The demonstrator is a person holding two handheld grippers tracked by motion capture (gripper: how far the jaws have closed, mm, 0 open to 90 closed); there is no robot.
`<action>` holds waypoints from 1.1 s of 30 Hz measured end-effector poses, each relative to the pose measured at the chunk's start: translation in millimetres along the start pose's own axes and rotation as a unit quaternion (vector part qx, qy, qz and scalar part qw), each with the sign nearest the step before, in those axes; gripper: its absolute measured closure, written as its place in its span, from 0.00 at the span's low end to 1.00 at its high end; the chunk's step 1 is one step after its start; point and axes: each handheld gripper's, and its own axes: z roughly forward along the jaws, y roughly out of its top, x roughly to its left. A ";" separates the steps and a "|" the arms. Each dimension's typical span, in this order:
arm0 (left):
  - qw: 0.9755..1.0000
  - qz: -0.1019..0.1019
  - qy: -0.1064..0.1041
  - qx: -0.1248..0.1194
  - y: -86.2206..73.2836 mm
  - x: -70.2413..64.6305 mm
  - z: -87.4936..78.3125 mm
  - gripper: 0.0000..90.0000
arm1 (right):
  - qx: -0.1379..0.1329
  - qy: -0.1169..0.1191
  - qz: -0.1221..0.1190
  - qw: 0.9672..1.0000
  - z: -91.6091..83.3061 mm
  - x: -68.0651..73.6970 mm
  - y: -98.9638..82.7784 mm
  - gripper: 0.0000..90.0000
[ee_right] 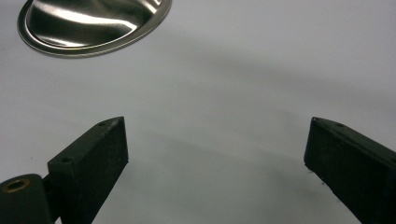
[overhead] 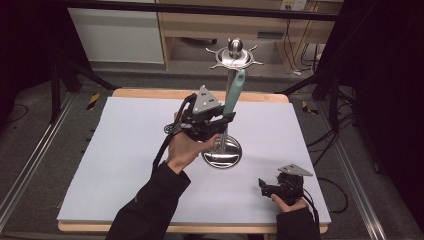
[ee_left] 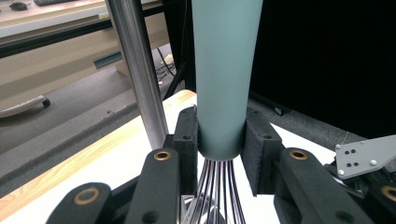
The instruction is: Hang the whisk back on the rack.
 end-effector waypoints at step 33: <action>0.999 -0.008 0.030 -0.031 -5.6 -1.0 22.8 0.75 | 0.002 0.000 -0.002 1.000 -0.2 0.7 -0.4 0.07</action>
